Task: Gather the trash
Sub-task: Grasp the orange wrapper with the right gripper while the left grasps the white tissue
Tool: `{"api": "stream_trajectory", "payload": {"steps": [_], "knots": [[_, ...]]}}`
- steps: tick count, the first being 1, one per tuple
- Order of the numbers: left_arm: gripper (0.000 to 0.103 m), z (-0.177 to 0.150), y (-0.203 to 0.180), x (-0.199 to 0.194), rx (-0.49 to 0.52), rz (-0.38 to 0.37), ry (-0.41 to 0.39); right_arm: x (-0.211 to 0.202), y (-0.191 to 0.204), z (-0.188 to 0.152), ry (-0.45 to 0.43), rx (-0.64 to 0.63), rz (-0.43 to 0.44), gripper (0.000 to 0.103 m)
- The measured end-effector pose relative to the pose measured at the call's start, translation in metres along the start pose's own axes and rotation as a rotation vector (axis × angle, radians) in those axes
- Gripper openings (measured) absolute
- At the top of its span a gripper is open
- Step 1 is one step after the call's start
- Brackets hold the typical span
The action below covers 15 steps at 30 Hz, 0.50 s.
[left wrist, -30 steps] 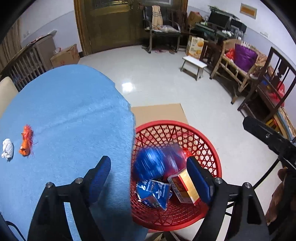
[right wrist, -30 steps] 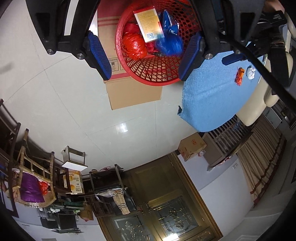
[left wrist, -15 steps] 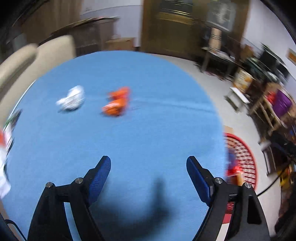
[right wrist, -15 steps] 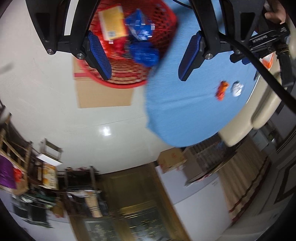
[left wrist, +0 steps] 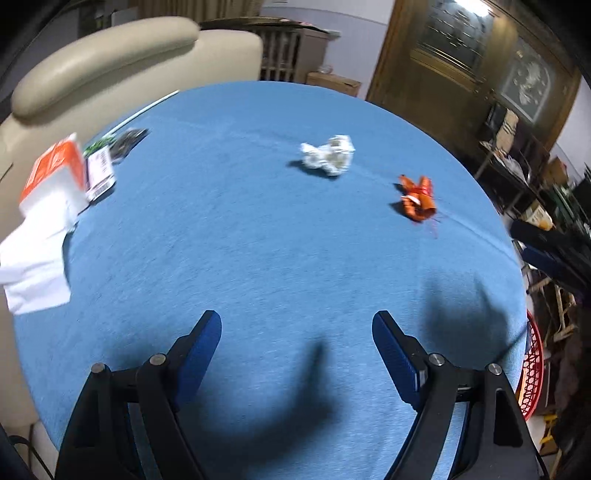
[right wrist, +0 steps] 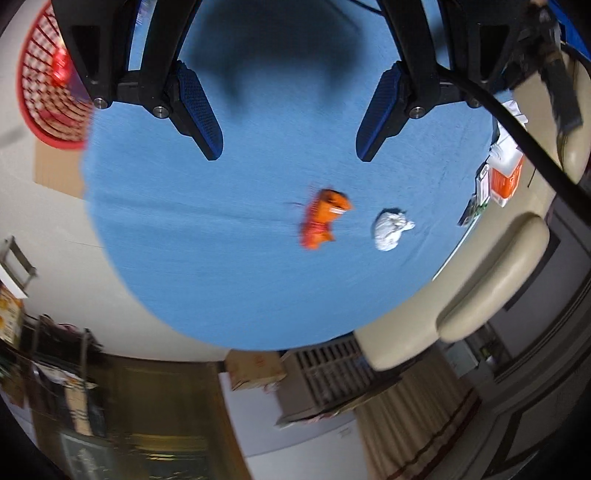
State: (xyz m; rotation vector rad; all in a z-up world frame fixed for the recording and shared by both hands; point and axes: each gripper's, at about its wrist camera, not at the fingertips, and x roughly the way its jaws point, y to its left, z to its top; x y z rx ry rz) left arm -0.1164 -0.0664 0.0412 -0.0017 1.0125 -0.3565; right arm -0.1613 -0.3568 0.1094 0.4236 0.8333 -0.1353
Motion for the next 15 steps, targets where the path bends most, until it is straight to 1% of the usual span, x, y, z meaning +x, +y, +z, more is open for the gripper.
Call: {"api": "stream_trajectory", "payload": {"steps": [2,3,5,8,10,13,15], "knots": [[0.084,0.000,0.008,0.000,-0.019,-0.002,-0.003,0.022,0.010,0.011,0.023,0.002,0.016,0.076],[0.084,0.001,0.012,0.001,-0.026,-0.003,-0.006,0.033,0.013,0.017,0.031,0.002,0.015,0.068],[0.084,0.003,0.018,-0.001,-0.036,-0.002,-0.016,0.056,0.021,0.029,0.050,0.000,-0.004,0.060],[0.084,0.008,0.024,-0.003,-0.045,0.004,-0.026,0.085,0.032,0.041,0.075,-0.007,-0.033,0.059],[0.084,0.012,0.026,-0.003,-0.045,0.005,-0.031,0.101,0.035,0.047,0.093,-0.009,-0.048,0.057],[0.084,0.024,0.027,0.002,-0.043,0.016,-0.038,0.118,0.037,0.053,0.110,-0.010,-0.068,0.049],[0.084,0.032,0.026,0.005,-0.039,0.018,-0.041,0.130,0.039,0.057,0.130,-0.021,-0.078,0.042]]}}
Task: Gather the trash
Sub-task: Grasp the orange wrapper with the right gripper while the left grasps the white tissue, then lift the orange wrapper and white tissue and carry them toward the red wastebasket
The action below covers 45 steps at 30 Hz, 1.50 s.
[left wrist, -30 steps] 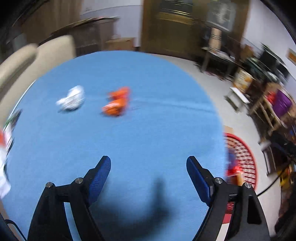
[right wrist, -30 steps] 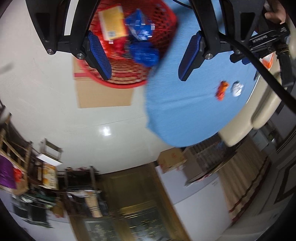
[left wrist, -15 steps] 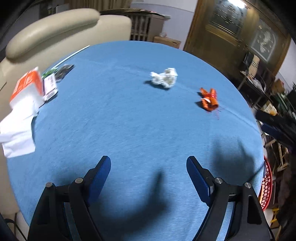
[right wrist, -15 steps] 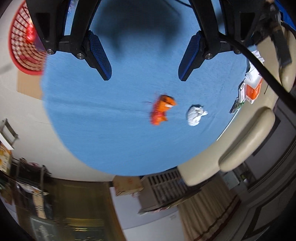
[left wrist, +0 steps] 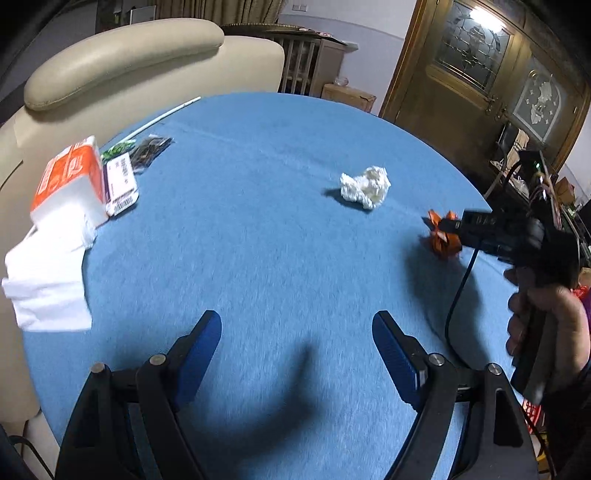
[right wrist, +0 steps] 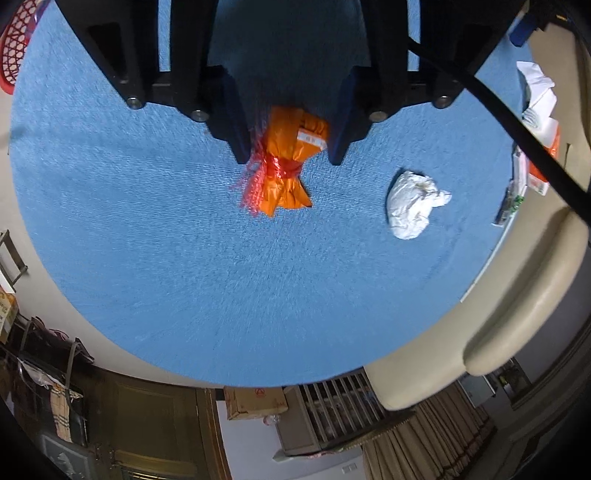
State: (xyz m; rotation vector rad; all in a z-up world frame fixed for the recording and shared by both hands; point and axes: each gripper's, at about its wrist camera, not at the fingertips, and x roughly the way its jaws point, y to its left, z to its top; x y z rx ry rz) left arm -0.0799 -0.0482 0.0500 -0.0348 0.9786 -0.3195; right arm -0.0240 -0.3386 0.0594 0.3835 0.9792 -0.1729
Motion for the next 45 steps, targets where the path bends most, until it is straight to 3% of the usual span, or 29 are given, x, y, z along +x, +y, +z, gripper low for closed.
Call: {"api": "stream_trajectory", "payload": {"steps": [4,6,13,21,23,24,27,35,38,45], "knots": [[0.084,0.024,-0.014,0.014,0.026,-0.009,-0.010,0.013,0.005,0.002,0.019,-0.040,-0.013,0.039],[0.084,0.037,-0.023,0.024,0.034,-0.022,-0.011,0.016,0.008,0.002,0.025,-0.062,-0.008,0.029],[0.084,0.094,-0.062,0.080,0.053,-0.085,0.019,0.006,0.005,-0.005,0.018,-0.110,0.021,0.025],[0.083,0.124,-0.086,0.133,0.084,-0.033,0.065,0.001,-0.021,-0.019,0.022,-0.085,0.091,0.025],[0.048,0.125,-0.087,0.142,0.095,-0.021,0.096,0.000,-0.021,-0.022,0.027,-0.091,0.102,0.025],[0.039,0.126,-0.085,0.145,0.089,-0.028,0.114,-0.001,-0.022,-0.023,0.031,-0.091,0.108,0.025],[0.032,0.126,-0.083,0.138,0.103,-0.022,0.102,0.001,-0.021,-0.024,0.036,-0.094,0.115,0.025],[0.032,0.100,-0.056,0.090,0.103,0.018,0.047,0.006,-0.016,-0.015,0.045,-0.081,0.132,0.029],[0.032,0.081,-0.041,0.071,0.074,0.025,0.045,0.006,-0.004,-0.018,0.051,-0.128,0.140,0.024],[0.032,0.046,-0.036,0.038,0.044,0.043,0.029,-0.036,0.017,-0.037,-0.012,-0.142,0.130,0.024]]}}
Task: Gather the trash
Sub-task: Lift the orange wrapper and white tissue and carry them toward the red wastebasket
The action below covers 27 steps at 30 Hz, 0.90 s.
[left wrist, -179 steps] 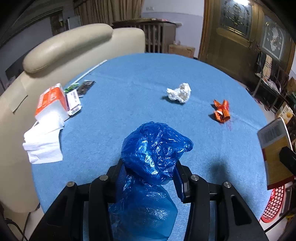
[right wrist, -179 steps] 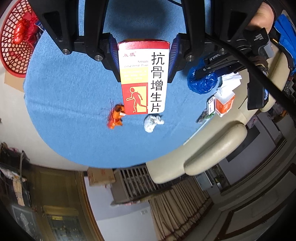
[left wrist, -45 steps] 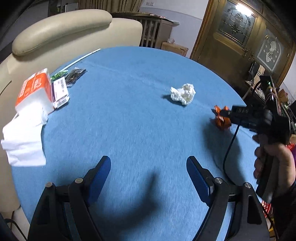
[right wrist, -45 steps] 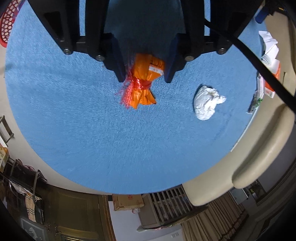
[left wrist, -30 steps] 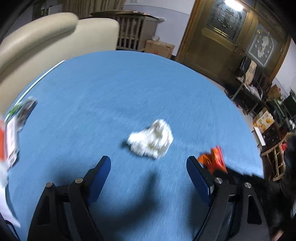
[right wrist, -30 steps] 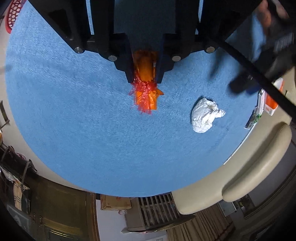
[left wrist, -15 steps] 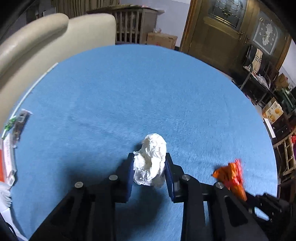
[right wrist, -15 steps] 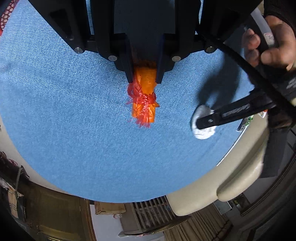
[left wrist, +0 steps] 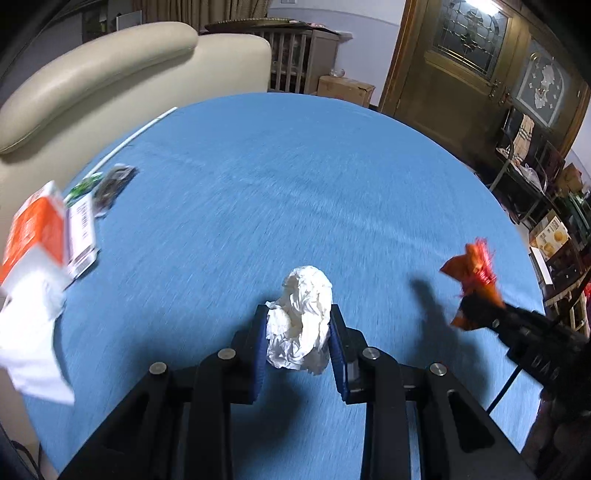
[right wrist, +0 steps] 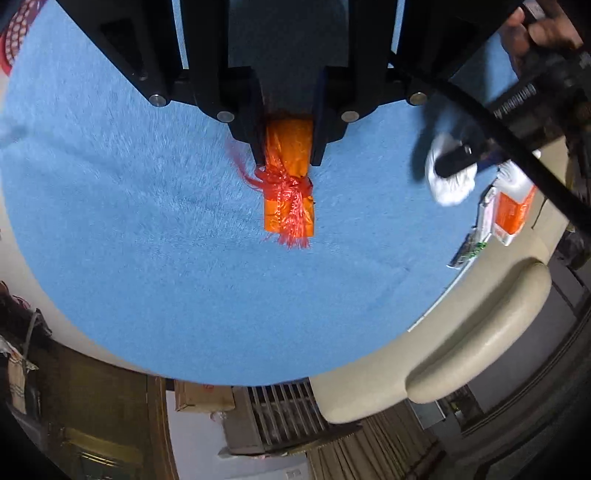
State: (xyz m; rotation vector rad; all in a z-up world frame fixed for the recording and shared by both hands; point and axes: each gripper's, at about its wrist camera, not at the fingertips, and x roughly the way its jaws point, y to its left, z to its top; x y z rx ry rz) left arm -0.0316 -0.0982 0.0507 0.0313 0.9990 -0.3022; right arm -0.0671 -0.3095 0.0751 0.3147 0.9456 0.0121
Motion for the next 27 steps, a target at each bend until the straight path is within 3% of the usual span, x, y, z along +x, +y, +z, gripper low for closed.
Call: {"api": "stream_trajectory", "payload": {"steps": [13,27], "knots": [[0.032,-0.056,-0.020,-0.034,0.033,0.020,-0.020,-0.074,0.004,-0.080,-0.054,0.054,0.016,0.024],[0.032,-0.064,-0.040,-0.052,0.080,0.070,-0.046,-0.103,-0.009,-0.099,-0.108,0.089,0.058,0.024]]}}
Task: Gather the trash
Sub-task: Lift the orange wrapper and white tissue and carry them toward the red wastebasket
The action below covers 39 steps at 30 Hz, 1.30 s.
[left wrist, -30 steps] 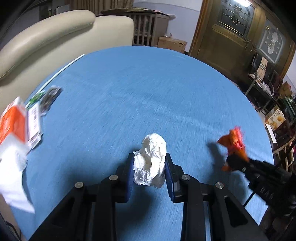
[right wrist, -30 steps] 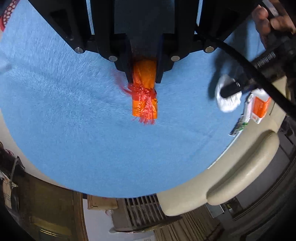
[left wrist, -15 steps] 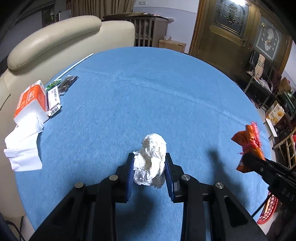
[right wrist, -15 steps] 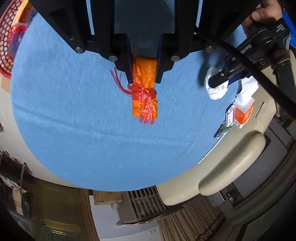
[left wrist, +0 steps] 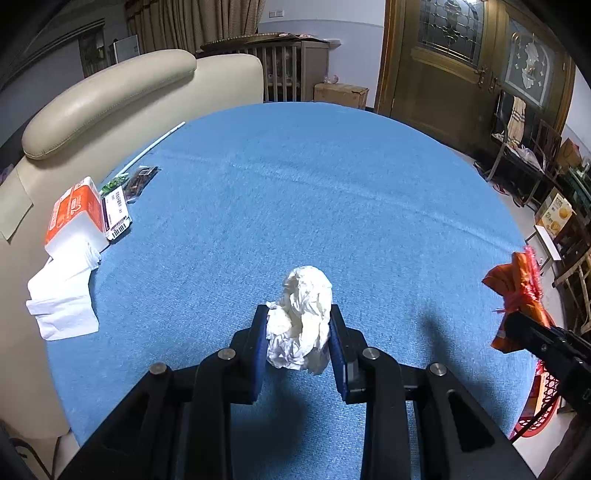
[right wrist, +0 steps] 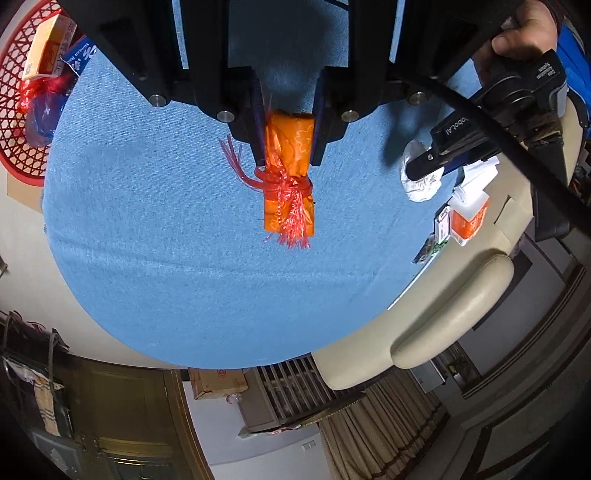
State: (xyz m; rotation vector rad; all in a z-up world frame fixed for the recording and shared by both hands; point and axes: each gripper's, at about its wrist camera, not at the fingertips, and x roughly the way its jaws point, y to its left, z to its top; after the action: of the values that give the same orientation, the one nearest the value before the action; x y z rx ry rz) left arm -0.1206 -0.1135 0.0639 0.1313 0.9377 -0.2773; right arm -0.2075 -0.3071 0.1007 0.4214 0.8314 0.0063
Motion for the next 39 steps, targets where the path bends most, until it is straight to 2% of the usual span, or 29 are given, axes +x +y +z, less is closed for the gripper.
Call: {"api": "stream_trajectory", "payload": {"steps": [12,20,26,31,39], "knots": [[0.032,0.001,-0.023,-0.002,0.046,-0.004,-0.003,-0.015,-0.018,-0.003,-0.037,0.042,-0.001,0.024],[0.032,-0.004,-0.059,-0.009,0.118,-0.072,-0.013,-0.042,-0.044,-0.011,-0.076,0.090,-0.045,0.024],[0.032,-0.009,-0.095,-0.012,0.189,-0.128,-0.015,-0.078,-0.084,-0.023,-0.122,0.158,-0.124,0.024],[0.032,-0.015,-0.129,-0.019,0.248,-0.172,-0.021,-0.105,-0.136,-0.039,-0.135,0.237,-0.225,0.024],[0.032,-0.025,-0.170,-0.029,0.341,-0.212,-0.021,-0.113,-0.196,-0.054,-0.114,0.324,-0.307,0.024]]}}
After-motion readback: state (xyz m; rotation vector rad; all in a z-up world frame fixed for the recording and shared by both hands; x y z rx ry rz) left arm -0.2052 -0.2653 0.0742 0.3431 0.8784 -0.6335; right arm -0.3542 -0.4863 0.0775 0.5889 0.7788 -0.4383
